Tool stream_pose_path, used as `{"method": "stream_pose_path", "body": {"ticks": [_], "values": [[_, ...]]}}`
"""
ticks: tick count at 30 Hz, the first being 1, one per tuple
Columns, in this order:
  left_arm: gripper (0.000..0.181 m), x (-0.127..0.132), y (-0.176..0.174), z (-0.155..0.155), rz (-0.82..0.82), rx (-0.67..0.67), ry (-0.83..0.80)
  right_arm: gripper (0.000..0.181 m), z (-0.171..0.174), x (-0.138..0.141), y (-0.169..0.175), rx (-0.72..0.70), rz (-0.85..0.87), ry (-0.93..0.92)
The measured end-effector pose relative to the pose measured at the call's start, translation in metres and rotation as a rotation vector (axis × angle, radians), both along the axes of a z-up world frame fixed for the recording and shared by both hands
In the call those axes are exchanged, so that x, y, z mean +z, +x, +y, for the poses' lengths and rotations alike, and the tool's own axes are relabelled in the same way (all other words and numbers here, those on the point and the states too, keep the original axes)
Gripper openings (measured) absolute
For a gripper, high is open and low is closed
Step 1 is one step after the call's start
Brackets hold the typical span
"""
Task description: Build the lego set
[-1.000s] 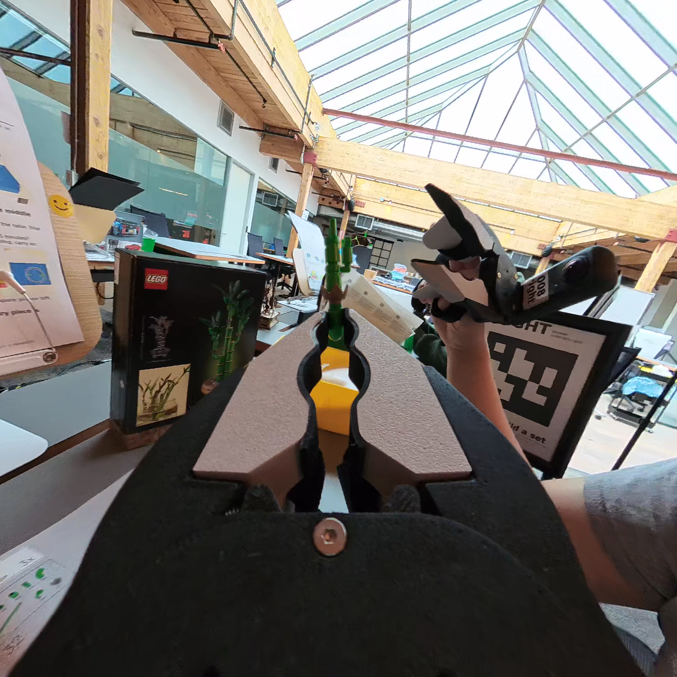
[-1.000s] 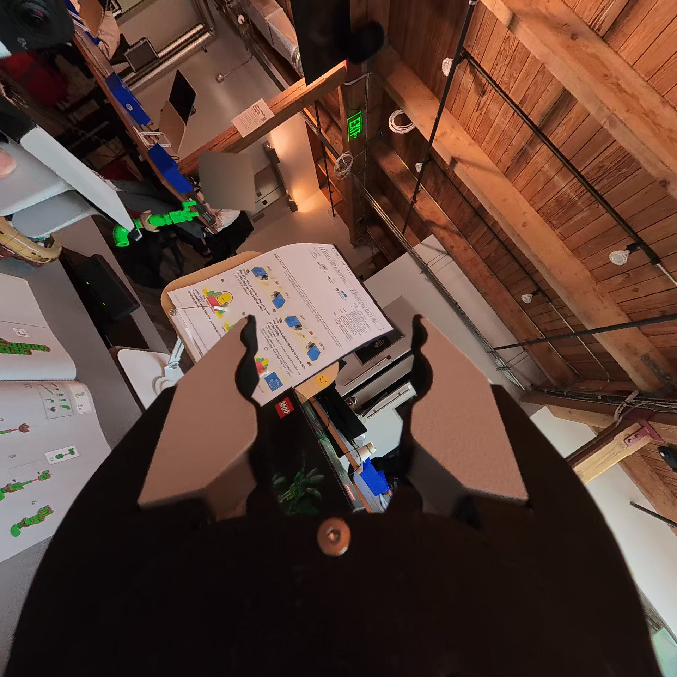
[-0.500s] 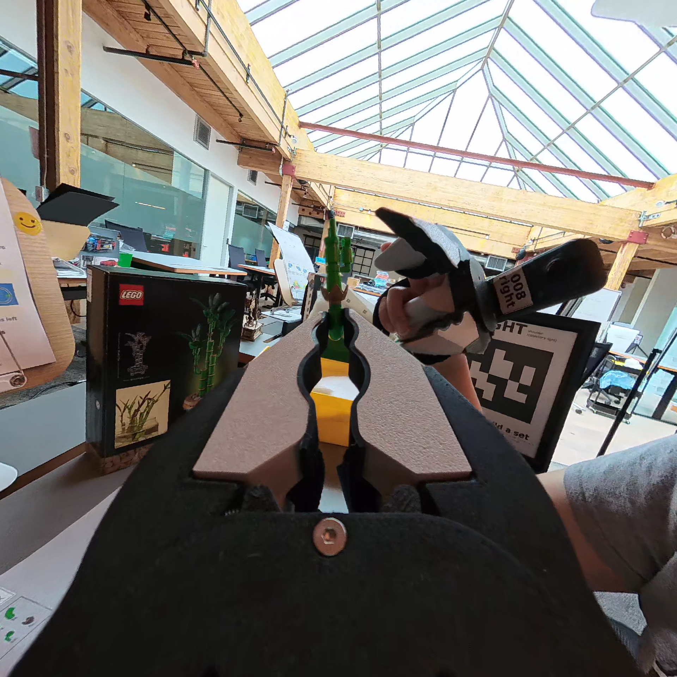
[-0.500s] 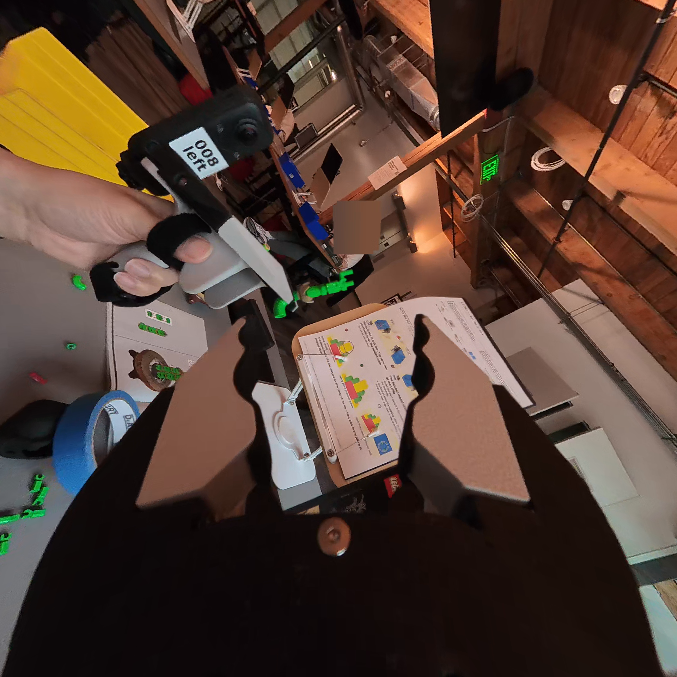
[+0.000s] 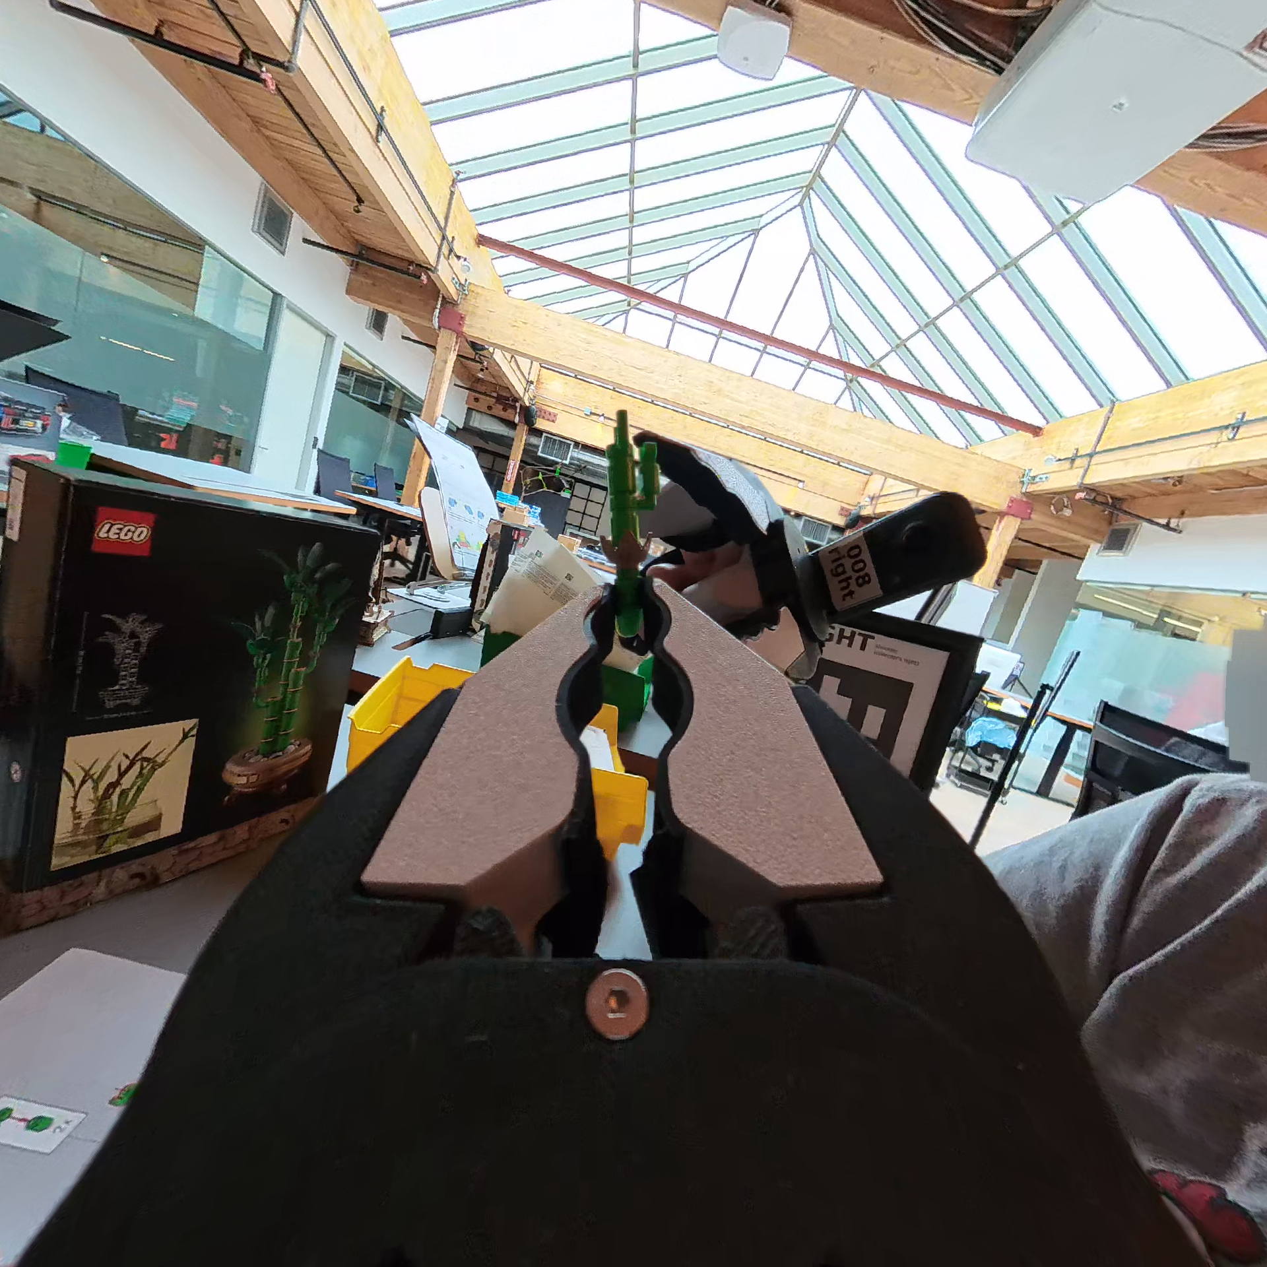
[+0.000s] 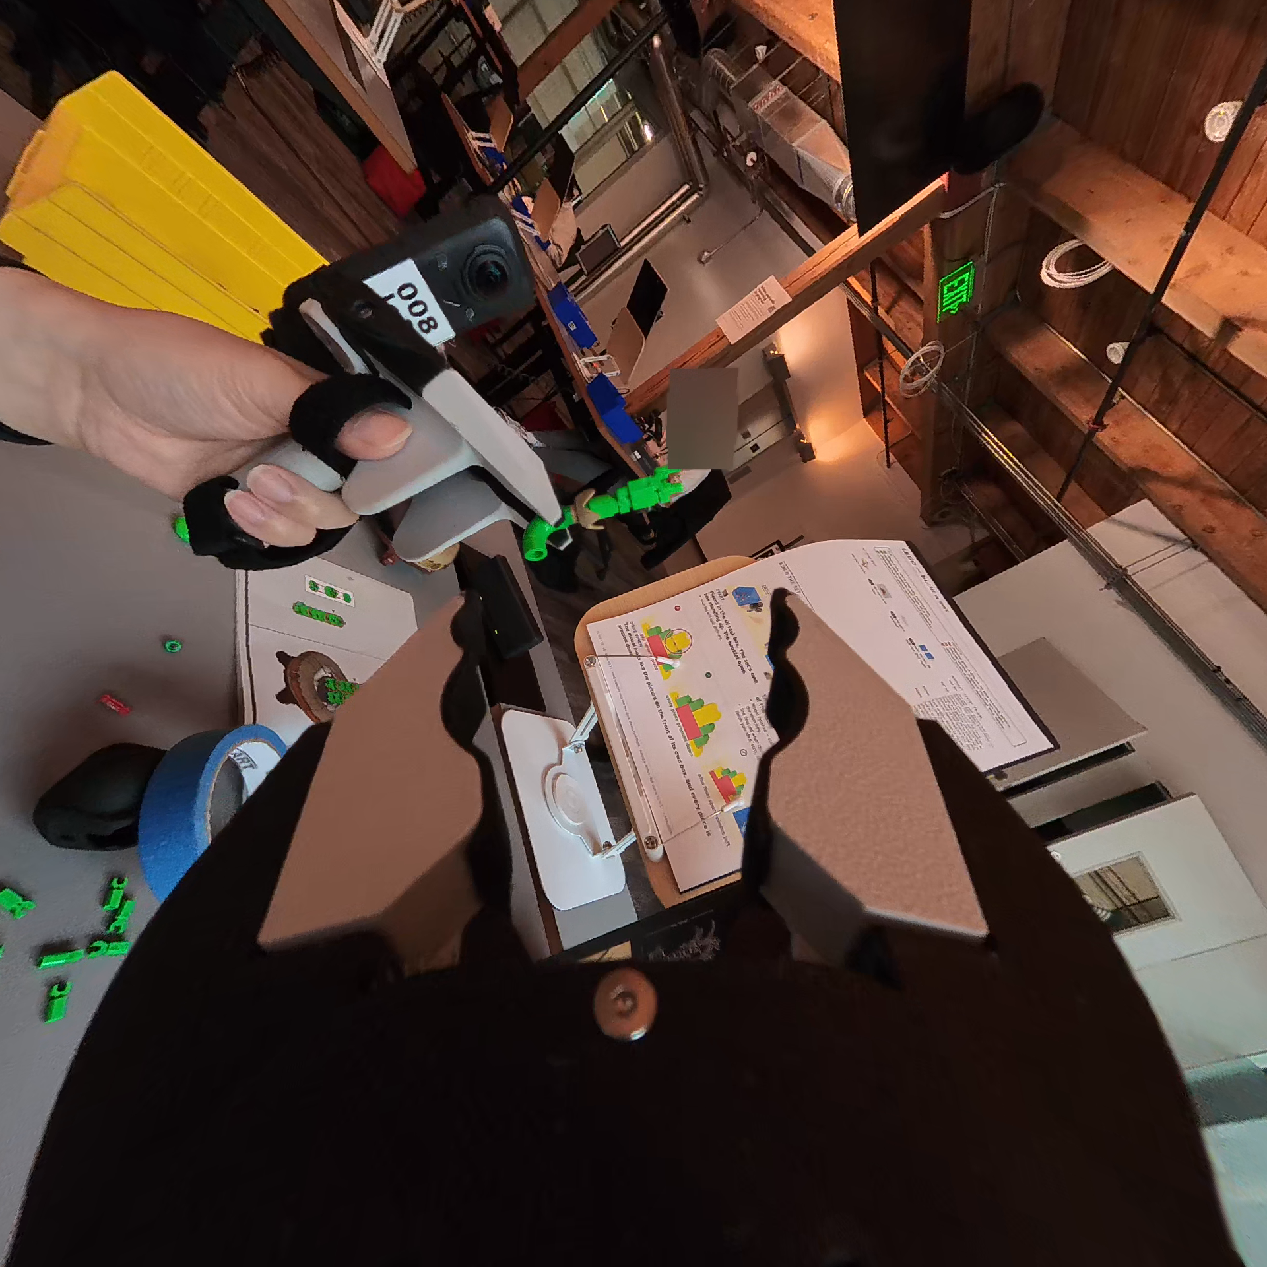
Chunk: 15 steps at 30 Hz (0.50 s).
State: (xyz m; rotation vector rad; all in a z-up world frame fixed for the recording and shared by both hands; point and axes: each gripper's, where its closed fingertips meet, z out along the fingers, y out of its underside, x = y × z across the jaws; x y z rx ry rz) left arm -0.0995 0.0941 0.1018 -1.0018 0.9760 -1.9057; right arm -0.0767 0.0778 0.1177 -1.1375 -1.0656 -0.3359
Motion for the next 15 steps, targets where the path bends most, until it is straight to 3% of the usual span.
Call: {"method": "stream_pose_path", "body": {"ticks": [15], "values": [[0.005,-0.0009,0.0016,-0.0076,-0.005,0.124,0.199,0.08,-0.001,0.0003,0.0054,-0.008,0.002,-0.004]]}}
